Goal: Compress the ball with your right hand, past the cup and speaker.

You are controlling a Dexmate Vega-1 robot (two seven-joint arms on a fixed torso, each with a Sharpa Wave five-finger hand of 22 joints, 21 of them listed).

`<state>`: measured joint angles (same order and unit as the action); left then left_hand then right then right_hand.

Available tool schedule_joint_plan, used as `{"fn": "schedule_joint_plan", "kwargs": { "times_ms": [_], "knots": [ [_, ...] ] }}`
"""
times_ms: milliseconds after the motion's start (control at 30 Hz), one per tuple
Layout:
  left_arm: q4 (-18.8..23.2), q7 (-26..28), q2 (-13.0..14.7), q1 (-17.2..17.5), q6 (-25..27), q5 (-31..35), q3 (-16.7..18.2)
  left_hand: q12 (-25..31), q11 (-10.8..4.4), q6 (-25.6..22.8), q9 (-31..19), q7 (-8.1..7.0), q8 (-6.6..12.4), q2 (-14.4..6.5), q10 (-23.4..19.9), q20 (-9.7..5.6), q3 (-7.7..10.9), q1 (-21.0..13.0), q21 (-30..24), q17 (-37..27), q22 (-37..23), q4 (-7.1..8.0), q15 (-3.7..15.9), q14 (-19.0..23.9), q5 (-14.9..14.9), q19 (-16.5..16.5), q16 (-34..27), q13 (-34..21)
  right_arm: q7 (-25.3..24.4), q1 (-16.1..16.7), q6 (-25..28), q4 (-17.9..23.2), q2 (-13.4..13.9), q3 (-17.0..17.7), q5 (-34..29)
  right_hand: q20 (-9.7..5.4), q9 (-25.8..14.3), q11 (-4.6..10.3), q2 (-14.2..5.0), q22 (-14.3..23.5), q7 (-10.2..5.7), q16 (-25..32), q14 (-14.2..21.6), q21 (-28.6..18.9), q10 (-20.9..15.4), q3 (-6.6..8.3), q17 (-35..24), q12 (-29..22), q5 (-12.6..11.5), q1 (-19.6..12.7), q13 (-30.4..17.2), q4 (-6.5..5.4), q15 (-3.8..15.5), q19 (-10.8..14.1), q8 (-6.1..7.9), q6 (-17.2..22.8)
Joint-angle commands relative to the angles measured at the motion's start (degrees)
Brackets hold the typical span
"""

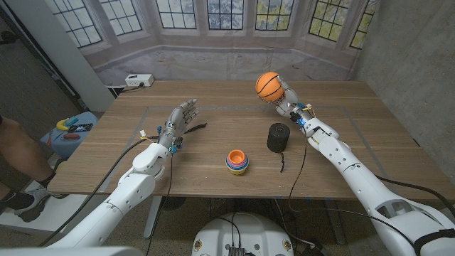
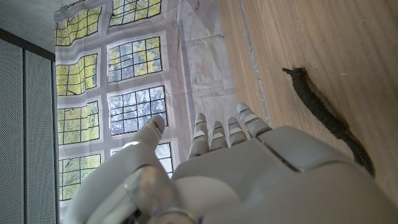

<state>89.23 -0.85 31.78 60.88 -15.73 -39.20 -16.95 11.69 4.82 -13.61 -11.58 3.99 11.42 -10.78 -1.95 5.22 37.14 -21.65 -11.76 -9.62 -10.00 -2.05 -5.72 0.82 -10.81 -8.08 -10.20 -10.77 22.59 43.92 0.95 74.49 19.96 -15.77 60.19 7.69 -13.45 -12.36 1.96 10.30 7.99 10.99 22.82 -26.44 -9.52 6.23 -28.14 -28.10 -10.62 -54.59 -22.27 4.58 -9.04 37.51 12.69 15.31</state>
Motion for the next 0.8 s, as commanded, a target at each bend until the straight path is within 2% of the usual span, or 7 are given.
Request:
{"fn": "schedule_joint_plan", "kwargs": {
  "times_ms": [33, 800],
  "knots": [
    [-0.3, -0.5, 0.1, -0.4, 0.4, -0.2, -0.1, 0.3, 0.29, -0.4, -0.1, 0.07, -0.21, 0.0, 0.0, 0.22, -0.14, -0.6, 0.2, -0.2, -0.3, -0.21, -0.64, 0.1, -0.4, -0.2, -0.2, -0.3, 1.2, 0.0, 0.0, -0.5, -0.5, 0.3, 0.7, 0.3, -0.2, -0.01, -0.1, 0.1, 0.75, 0.0, -0.6, 0.3, 0.9, -0.2, 0.1, 0.6, -0.5, 0.8, -0.1, -0.09, -0.66, -0.6, -0.21, -0.5],
    [-1.1, -1.3, -0.2, -0.3, -0.2, -0.8, -0.1, 0.4, 0.37, -0.3, -0.1, -0.03, -0.24, 0.1, -0.2, 0.29, -0.17, -0.7, 0.2, -0.2, -0.3, -0.22, -0.66, 0.1, -0.4, -0.2, -0.2, -0.3, 1.2, -0.1, 0.3, 0.6, -0.9, 0.5, 1.2, 1.01, -0.2, -0.09, -0.16, 0.1, 0.94, -0.1, -2.9, 1.3, 2.5, -0.57, 0.8, 1.9, -0.7, 1.9, -0.1, -0.13, -2.18, -1.7, -0.89, -2.4]
  ]
}}
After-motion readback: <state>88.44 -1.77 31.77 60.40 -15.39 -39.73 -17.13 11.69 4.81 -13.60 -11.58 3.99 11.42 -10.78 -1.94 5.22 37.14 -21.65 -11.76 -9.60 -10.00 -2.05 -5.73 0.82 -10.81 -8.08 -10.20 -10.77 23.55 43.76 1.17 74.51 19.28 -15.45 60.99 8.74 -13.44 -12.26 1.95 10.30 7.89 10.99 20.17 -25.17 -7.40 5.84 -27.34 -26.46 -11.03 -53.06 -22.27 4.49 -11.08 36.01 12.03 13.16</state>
